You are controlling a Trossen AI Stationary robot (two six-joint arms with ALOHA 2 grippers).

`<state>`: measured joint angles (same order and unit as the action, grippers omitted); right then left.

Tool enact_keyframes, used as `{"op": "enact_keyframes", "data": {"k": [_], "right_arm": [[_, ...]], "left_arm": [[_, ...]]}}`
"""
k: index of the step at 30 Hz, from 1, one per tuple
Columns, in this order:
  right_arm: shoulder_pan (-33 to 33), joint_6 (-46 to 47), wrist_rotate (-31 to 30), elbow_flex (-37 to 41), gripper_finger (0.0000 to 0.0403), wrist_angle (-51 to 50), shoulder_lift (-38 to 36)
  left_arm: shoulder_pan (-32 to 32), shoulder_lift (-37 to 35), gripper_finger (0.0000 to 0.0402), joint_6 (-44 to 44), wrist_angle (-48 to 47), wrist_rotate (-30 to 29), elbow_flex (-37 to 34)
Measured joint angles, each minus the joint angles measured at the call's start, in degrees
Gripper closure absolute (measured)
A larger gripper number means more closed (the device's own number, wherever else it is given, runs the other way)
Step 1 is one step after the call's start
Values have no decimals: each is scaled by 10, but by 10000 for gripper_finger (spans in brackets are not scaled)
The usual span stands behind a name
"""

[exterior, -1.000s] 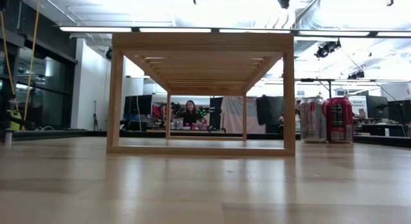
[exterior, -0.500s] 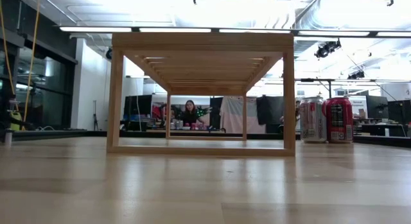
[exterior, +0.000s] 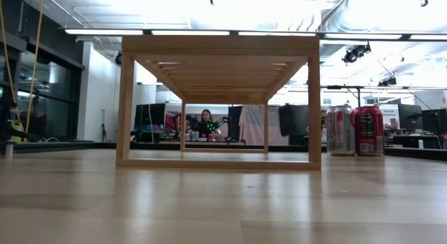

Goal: Place canned beverage on shelf
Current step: Put the bottom red soda can on the shelf aligned with the other red soda cans

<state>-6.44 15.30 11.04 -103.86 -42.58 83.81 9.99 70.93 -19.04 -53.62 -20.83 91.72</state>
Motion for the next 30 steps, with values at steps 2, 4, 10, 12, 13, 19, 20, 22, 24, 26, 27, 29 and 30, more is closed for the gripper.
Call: {"op": "enact_keyframes", "data": {"k": [2, 4, 10, 12, 13, 19, 20, 22, 24, 26, 27, 29, 30], "right_arm": [[1, -26, -5, -36, 31, -43, 24], [1, -47, -6, -62, 31, -82, 45], [13, -90, -8, -86, 31, -121, 92], [20, -110, -8, -86, 31, -127, 108], [23, -116, -8, -86, 31, -127, 115], [41, -154, -17, -86, 31, -124, 160], [43, -158, -21, -86, 31, -124, 165], [48, -160, -34, -86, 31, -123, 179], [51, -162, -49, -86, 31, -120, 193], [53, -159, -50, -86, 31, -117, 201], [53, -158, -51, -86, 31, -115, 203], [54, -155, -50, -86, 32, -110, 205], [54, -153, -51, -86, 33, -110, 205]], "left_arm": [[-4, 25, 110, 47, 4, 1, 8], [-7, 49, 110, 89, 9, 0, 15], [-14, 102, 110, 165, 13, -5, 25], [-14, 110, 110, 182, 13, -6, 25], [-14, 114, 110, 190, 14, -7, 26], [-14, 120, 110, 217, 12, -16, 26], [-14, 120, 110, 219, 10, -17, 26], [-14, 120, 110, 222, 13, -19, 26], [-14, 118, 110, 222, 13, -19, 26], [-14, 118, 110, 223, 14, -20, 26], [-14, 118, 110, 223, 15, -21, 26], [-14, 118, 110, 223, 15, -21, 26], [-14, 118, 110, 223, 15, -21, 26]]}}
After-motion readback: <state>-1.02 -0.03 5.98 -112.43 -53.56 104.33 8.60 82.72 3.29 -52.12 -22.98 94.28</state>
